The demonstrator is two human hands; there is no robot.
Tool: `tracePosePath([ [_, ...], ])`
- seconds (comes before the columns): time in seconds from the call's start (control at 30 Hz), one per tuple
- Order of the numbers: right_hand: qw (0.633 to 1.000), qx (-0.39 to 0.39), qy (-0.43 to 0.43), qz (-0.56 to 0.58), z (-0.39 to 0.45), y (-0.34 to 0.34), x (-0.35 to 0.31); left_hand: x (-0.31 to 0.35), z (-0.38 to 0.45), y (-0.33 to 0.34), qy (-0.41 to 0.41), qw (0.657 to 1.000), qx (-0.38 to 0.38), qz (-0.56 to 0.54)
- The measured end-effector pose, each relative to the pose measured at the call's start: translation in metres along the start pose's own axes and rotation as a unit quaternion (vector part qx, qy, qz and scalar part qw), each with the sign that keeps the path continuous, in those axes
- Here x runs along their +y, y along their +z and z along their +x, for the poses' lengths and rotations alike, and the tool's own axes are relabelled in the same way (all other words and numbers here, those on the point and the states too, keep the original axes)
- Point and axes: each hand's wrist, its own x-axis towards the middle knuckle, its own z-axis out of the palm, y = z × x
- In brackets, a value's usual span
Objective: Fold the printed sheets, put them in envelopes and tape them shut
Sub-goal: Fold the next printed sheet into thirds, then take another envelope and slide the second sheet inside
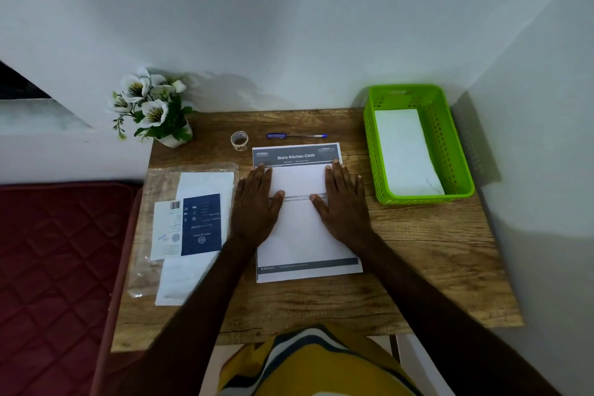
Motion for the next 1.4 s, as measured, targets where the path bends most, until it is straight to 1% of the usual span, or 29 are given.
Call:
tracePosePath([
  [0.07,0.999,0.033,-0.031,0.009,-0.007,-0.005,-0.005,-0.007,0.001,-0.01,0.019,0.999,0.021,-0.027],
  [0.13,0.993,0.086,-0.069,0.041,-0.018,-0.009,-0.016,-0.019,-0.001,-0.023,0.041,0.998,0.042,-0.011],
  [0.2,0.979,0.144,-0.12,0.083,-0.03,-0.011,-0.033,-0.036,-0.006,-0.034,0.045,0.997,0.061,0.01],
  [0.23,0.97,0.16,-0.153,0.098,-0.038,-0.01,-0.042,-0.046,-0.009,-0.04,0.044,0.996,0.07,0.02],
  [0.27,0.962,0.161,-0.192,0.107,-0.045,-0.01,-0.051,-0.057,-0.013,-0.045,0.039,0.996,0.077,0.03],
  [0.33,0.948,0.119,-0.259,0.141,-0.059,-0.008,-0.071,-0.079,-0.02,-0.057,0.025,0.995,0.085,0.054],
  [0.47,0.914,0.012,-0.355,0.195,-0.076,0.008,-0.104,-0.113,-0.03,-0.073,0.001,0.992,0.072,0.102],
  [0.57,0.885,-0.018,-0.411,0.219,-0.086,0.023,-0.122,-0.127,-0.035,-0.078,0.004,0.989,0.065,0.13],
  [0.67,0.878,-0.056,-0.418,0.226,-0.092,0.033,-0.135,-0.136,-0.039,-0.079,0.017,0.986,0.063,0.154],
  [0.9,0.879,-0.117,-0.426,0.179,-0.089,0.032,-0.154,-0.153,-0.046,-0.074,-0.004,0.987,0.076,0.142],
  [1.0,0.879,-0.122,-0.435,0.154,-0.089,0.032,-0.158,-0.156,-0.048,-0.073,-0.002,0.987,0.077,0.141],
  [1.1,0.881,-0.108,-0.437,0.147,-0.091,0.032,-0.161,-0.157,-0.049,-0.074,-0.003,0.987,0.078,0.139],
  [1.27,0.89,-0.07,-0.4,0.208,-0.096,0.024,-0.167,-0.157,-0.049,-0.075,0.003,0.988,0.079,0.133],
  [1.33,0.891,-0.059,-0.368,0.258,-0.101,0.018,-0.168,-0.158,-0.049,-0.077,0.004,0.988,0.075,0.131],
  [1.4,0.891,-0.071,-0.318,0.315,-0.106,0.012,-0.169,-0.159,-0.048,-0.078,0.004,0.989,0.066,0.131],
])
